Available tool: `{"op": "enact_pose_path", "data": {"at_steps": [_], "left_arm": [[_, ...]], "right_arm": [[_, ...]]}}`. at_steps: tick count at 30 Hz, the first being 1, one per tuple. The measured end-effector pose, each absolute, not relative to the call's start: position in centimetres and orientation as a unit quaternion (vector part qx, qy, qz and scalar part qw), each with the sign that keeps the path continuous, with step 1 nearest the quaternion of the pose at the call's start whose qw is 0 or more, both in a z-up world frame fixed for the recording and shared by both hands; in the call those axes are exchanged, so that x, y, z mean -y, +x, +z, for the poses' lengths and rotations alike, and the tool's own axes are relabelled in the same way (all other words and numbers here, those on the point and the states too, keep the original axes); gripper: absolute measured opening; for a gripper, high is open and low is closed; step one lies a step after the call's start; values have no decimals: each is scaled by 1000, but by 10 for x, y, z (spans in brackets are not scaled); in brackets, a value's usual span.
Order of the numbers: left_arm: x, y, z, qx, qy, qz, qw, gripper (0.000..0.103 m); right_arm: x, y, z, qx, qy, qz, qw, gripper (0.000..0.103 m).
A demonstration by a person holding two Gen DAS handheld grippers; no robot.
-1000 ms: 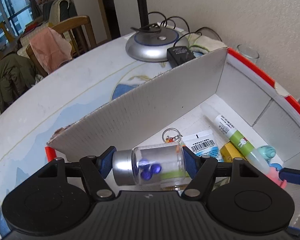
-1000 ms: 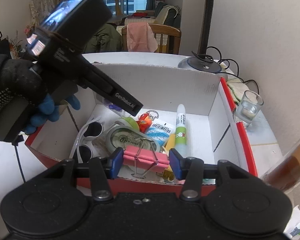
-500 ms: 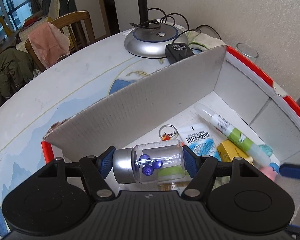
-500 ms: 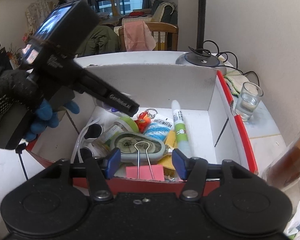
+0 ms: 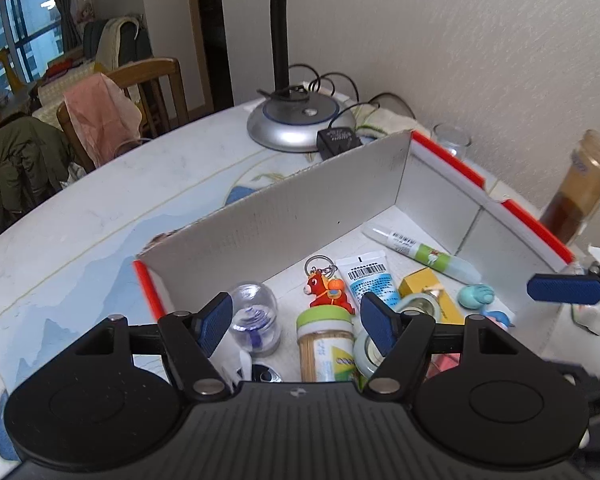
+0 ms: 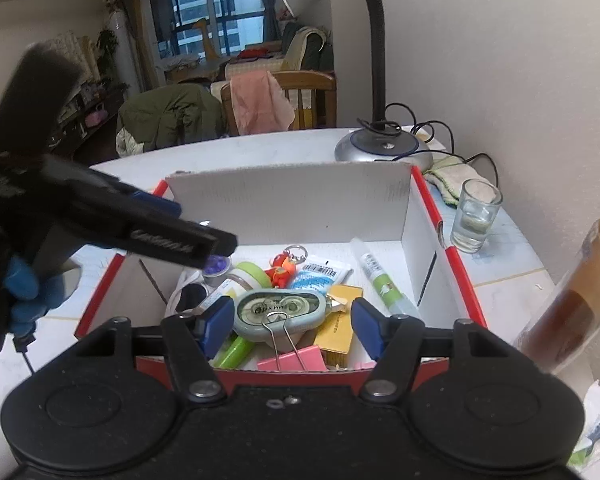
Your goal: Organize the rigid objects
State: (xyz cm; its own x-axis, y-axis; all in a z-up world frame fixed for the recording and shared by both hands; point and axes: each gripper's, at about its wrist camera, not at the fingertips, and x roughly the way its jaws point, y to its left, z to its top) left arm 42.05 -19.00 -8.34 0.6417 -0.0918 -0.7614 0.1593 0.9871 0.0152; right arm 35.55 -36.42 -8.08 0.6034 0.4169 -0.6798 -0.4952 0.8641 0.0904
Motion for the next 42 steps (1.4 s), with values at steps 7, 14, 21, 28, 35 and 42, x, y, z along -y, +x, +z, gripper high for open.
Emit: {"op": "enact_pose_path", "data": {"at_steps": [7,14,21,28,35,42], "left_arm": [[179,384,-60,-387,27,-87,918,70],[168,346,-36,-354,17,-97,930,70],[158,309,-18,-328,16,-105,939,71],[149,283,-12,-313,17,-108,943,81],[138,263,-12,-311,1,-114,943,84],[133,250,-19,-317,-4,-104,943,96]], "right_arm": [[364,339,-64,-348,-40,243,904,67],[359,318,-46,-324,-23,236,916,70],[350,295,-32,-305,-11,233,923,76],[346,278,-27,-300,0,225,927,82],[347,263,-22,-289,16,216,933,90],[349,249,-19,-273,31,201,940,101]]}}
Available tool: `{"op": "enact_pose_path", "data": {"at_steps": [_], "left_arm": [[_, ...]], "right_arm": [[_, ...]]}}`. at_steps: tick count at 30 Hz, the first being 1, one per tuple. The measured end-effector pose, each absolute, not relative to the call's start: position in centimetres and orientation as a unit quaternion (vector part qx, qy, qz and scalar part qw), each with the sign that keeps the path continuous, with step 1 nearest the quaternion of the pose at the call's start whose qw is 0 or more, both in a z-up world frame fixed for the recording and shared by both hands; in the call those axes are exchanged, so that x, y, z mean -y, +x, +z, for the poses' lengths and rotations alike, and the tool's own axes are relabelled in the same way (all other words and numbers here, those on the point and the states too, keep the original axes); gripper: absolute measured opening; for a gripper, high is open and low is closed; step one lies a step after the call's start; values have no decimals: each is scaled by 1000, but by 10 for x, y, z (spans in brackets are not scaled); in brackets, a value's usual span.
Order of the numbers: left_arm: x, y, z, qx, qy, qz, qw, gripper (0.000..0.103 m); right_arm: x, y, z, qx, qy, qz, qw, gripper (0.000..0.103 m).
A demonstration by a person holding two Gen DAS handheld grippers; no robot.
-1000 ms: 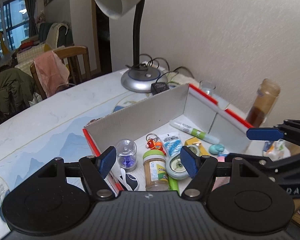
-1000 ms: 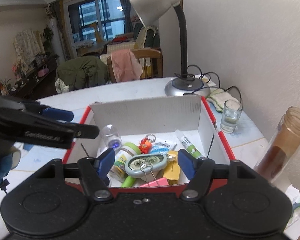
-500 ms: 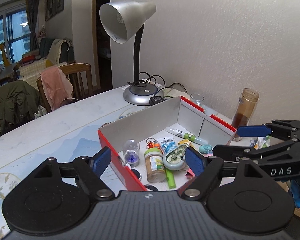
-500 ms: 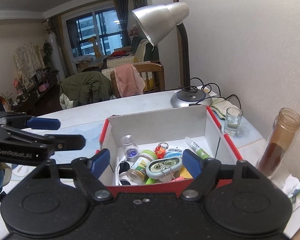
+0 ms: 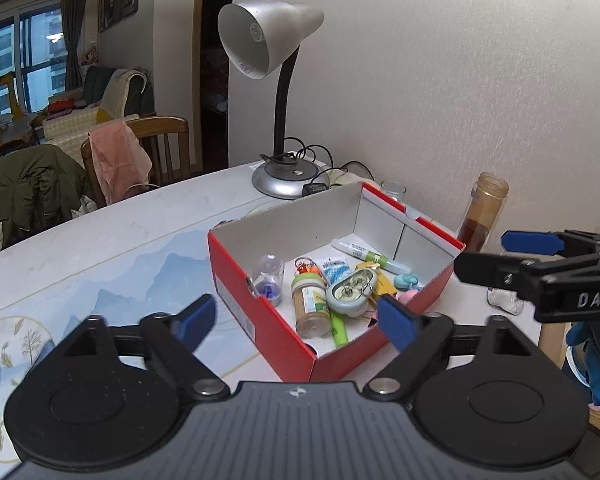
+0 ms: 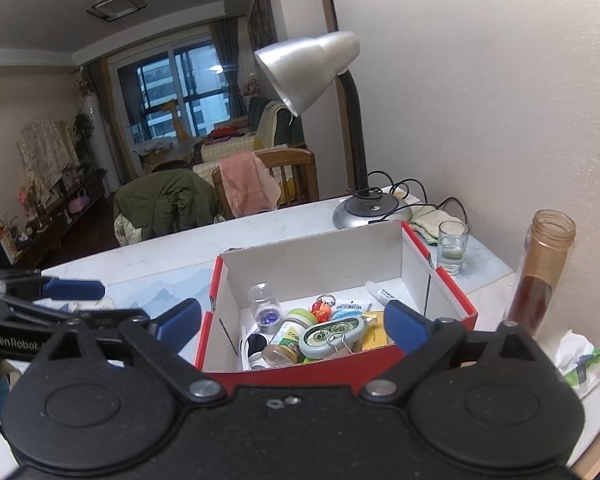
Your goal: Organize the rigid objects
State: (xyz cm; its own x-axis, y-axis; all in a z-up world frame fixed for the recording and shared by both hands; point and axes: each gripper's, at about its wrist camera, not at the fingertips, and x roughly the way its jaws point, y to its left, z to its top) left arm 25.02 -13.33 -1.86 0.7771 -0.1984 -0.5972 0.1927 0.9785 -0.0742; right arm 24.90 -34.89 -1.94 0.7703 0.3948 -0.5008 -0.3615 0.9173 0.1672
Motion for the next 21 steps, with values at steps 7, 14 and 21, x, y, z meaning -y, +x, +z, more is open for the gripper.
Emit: {"op": "enact_pose_path", "data": {"at_steps": [7,14,21], "left_arm": [[129,238,-21,-314,-20,-113,942,103],[129,227,-20,-309,-23,-116,944,103],[136,221,-19,-299,-13,-128,946,103]], "right_arm": [[347,239,-20,-273,33,186,943,103],[347,226,-20,-276,42,185,942,103],[347,224,-20,-280,42,187,941,103]]}}
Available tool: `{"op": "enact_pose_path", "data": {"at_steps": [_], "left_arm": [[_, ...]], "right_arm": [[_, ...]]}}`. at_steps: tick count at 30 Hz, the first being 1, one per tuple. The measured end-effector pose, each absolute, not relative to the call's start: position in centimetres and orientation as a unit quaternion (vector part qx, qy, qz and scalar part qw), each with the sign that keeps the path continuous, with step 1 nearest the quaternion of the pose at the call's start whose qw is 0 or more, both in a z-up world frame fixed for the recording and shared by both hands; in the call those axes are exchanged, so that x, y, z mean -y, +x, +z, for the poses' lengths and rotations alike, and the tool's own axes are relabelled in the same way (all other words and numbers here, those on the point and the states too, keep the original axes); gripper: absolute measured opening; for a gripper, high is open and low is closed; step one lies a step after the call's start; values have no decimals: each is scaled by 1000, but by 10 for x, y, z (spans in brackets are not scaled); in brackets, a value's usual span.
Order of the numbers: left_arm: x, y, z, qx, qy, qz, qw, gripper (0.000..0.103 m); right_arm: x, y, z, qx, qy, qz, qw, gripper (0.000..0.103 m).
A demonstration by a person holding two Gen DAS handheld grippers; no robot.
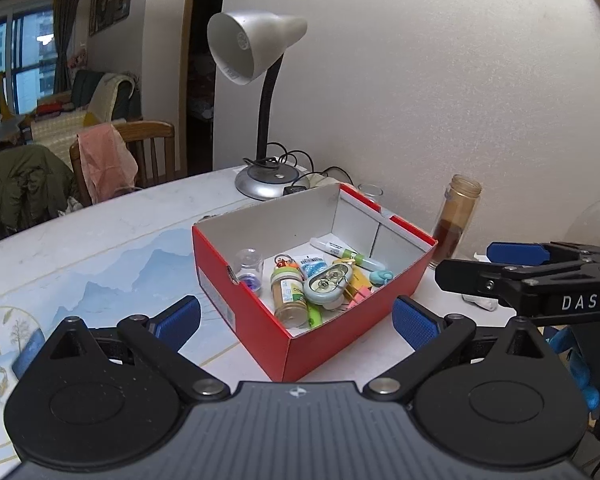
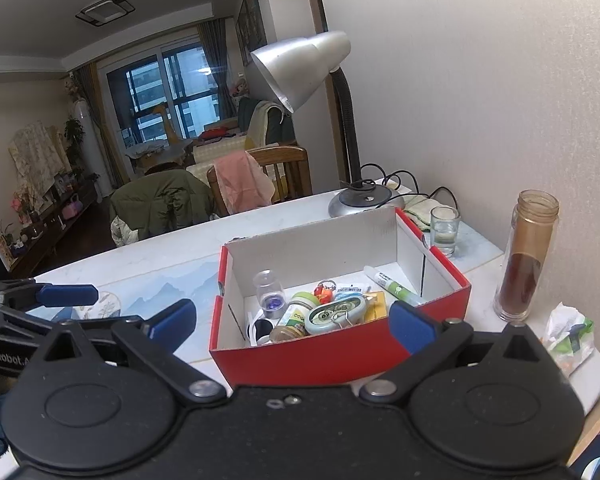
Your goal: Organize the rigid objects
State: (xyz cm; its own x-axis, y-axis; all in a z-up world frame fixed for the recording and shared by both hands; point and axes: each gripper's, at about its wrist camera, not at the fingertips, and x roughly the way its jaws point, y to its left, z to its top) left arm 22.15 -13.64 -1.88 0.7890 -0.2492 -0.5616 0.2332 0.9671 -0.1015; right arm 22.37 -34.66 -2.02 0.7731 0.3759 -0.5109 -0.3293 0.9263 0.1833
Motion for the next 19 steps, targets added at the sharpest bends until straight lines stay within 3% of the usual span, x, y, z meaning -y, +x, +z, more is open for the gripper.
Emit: {"op": "enact_pose_path", "data": {"at_steps": [19], "left_arm": [[135,213,-18,-298,-6,-117,948,103]], "right_arm": [[349,219,-20,-283,43,182,941,103]]}}
